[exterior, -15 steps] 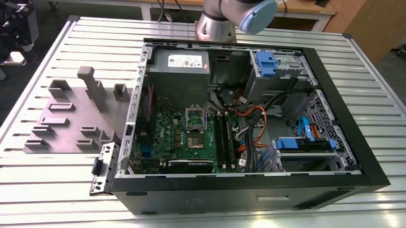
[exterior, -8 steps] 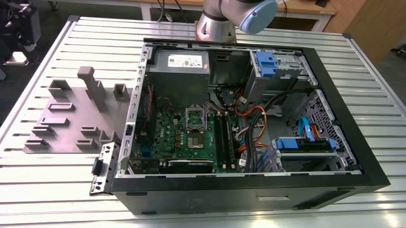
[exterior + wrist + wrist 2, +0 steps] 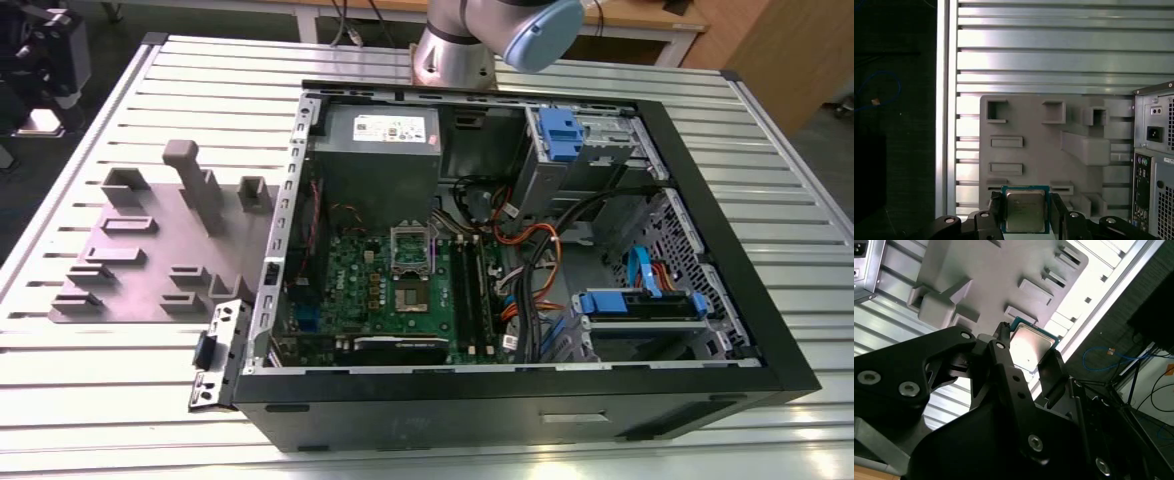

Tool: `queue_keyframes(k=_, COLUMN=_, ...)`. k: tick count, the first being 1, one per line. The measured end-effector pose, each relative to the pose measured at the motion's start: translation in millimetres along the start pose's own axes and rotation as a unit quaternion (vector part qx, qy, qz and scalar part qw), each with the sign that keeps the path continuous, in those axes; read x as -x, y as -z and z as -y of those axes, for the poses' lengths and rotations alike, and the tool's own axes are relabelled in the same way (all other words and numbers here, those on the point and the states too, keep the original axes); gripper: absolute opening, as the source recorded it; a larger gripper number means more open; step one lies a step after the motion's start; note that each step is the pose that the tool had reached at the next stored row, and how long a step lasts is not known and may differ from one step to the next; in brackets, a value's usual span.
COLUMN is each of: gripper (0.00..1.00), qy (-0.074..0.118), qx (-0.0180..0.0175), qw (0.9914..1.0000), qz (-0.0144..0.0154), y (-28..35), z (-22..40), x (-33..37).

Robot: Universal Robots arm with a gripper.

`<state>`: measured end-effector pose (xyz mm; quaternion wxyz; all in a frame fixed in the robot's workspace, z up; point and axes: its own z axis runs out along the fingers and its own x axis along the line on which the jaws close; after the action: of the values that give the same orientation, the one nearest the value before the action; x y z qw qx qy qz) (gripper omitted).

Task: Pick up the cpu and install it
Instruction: 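Pick up the cpu and move it towards the insertion slot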

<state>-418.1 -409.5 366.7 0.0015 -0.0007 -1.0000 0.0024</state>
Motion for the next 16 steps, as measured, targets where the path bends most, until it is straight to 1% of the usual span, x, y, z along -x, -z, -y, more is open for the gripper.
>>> queue_keyframes(k=16, gripper=0.47, qy=0.0, qx=0.0, qw=1.0, qz=0.0, y=0.0, z=0.0, x=7.5)
